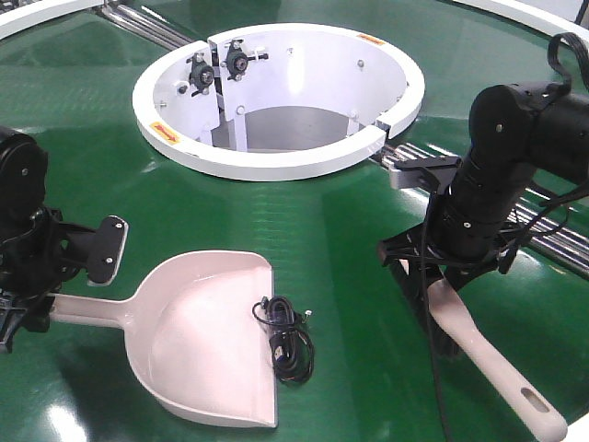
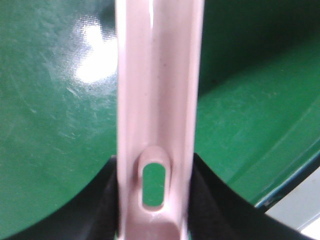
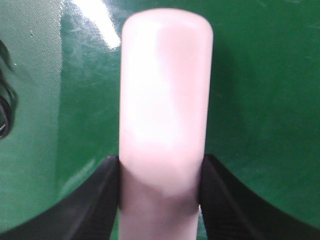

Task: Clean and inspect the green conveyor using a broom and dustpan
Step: 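Sweep the black cable into the dustpan with the right-held brush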

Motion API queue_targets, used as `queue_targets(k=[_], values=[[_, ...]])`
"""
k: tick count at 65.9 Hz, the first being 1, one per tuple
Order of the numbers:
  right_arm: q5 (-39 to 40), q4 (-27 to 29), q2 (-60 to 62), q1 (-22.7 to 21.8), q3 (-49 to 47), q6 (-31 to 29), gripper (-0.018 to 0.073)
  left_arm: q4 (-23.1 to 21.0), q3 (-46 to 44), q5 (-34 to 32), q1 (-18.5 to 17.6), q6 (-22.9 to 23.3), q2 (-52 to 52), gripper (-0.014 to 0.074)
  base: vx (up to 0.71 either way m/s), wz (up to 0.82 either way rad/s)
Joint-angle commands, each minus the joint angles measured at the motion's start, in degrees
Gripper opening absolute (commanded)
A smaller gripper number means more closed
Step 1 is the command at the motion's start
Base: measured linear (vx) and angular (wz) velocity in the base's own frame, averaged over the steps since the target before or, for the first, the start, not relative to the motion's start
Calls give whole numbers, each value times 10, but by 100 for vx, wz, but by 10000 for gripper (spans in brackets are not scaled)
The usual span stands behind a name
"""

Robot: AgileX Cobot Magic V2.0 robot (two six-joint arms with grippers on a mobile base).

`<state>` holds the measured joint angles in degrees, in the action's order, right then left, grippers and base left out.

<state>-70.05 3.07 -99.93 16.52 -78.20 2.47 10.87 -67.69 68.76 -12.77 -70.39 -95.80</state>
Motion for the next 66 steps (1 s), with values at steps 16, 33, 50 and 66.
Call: queue_targets(k=[16, 33, 50, 66], values=[[0, 0, 28, -1, -16, 0, -10, -9, -14, 8, -7, -14, 20, -22, 0, 0], [5, 0, 28, -1, -16, 0, -10, -9, -14, 8, -7, -14, 20, -22, 0, 0], [32, 7, 27, -1, -16, -15, -10, -9, -14, 8, -7, -14, 20, -22, 0, 0], [42, 53, 5, 6, -16, -12, -6, -9, -14, 8, -7, -14, 20, -23, 0, 0]])
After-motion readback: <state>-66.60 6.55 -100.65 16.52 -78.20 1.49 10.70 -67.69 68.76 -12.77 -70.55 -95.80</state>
